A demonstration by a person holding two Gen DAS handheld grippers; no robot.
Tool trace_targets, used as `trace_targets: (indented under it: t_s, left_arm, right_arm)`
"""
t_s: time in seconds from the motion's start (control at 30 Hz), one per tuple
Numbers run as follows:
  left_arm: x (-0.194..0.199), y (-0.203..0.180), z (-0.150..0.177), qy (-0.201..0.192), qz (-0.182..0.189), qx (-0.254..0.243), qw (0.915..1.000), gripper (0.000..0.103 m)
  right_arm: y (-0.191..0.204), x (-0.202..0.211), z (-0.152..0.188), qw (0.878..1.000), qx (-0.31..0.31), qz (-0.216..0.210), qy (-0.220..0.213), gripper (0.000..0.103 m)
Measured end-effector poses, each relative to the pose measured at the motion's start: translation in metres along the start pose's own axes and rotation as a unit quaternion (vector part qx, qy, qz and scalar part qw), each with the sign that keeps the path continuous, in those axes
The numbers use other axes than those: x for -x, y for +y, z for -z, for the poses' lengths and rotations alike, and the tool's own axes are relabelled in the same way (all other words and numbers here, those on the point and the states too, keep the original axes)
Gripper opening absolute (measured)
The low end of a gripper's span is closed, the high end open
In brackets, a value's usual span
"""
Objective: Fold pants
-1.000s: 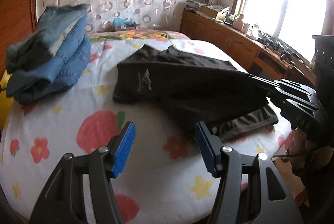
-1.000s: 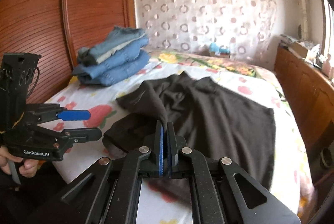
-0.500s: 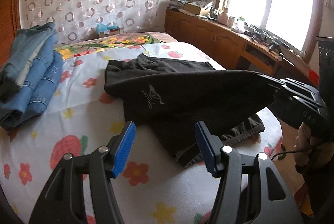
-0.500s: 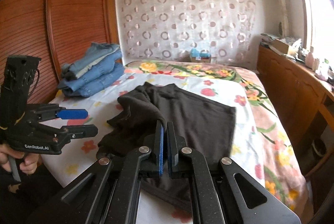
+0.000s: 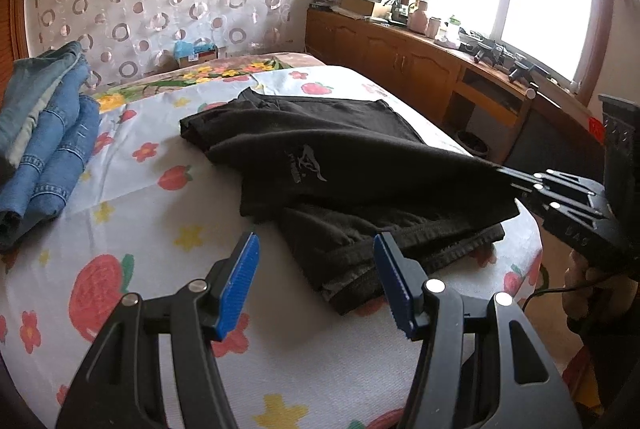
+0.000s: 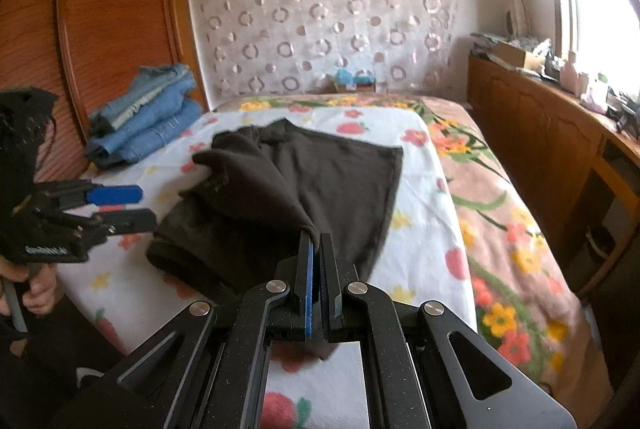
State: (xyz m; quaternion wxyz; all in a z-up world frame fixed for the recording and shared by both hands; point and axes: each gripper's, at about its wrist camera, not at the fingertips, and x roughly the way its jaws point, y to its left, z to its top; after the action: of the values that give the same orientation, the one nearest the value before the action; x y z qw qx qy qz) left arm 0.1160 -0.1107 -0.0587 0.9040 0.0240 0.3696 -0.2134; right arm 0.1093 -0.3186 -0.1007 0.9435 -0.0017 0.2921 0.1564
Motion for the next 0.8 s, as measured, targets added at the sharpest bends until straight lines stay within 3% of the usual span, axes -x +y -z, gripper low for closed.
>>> trace_targets:
  t_s: [0.23,0.43,0.6,0.67,0.8]
  left_arm:
    - [0.001,-0.001,0.001,-0.004,-0.001,0.001,1.0,0.059]
    - [0.01,0.0,0.005,-0.015,-0.006,-0.004,0.9999,0.059]
    - [0.019,0.0,0.004,-0.023,-0.01,-0.009,0.9996,0.059]
    - [0.021,0.001,0.002,-0.026,-0.011,-0.009,0.9995,0.059]
    - [0.026,0.001,0.0,-0.031,-0.013,-0.01,0.9994,0.059]
  right_arm:
    - [-0.014,-0.018,0.016,0.999,-0.019,0.01,0.035,0.0]
    - [-0.015,-0.018,0.019,0.999,-0.033,0.01,0.038,0.001]
    - [-0.017,-0.014,0.016,0.999,-0.038,0.018,0.035,0.018]
    - [-0.017,-0.012,0.014,0.999,-0.039,0.016,0.034,0.03]
    - [-0.014,-0.004,0.007,0.999,-0.036,0.015,0.021,0.036]
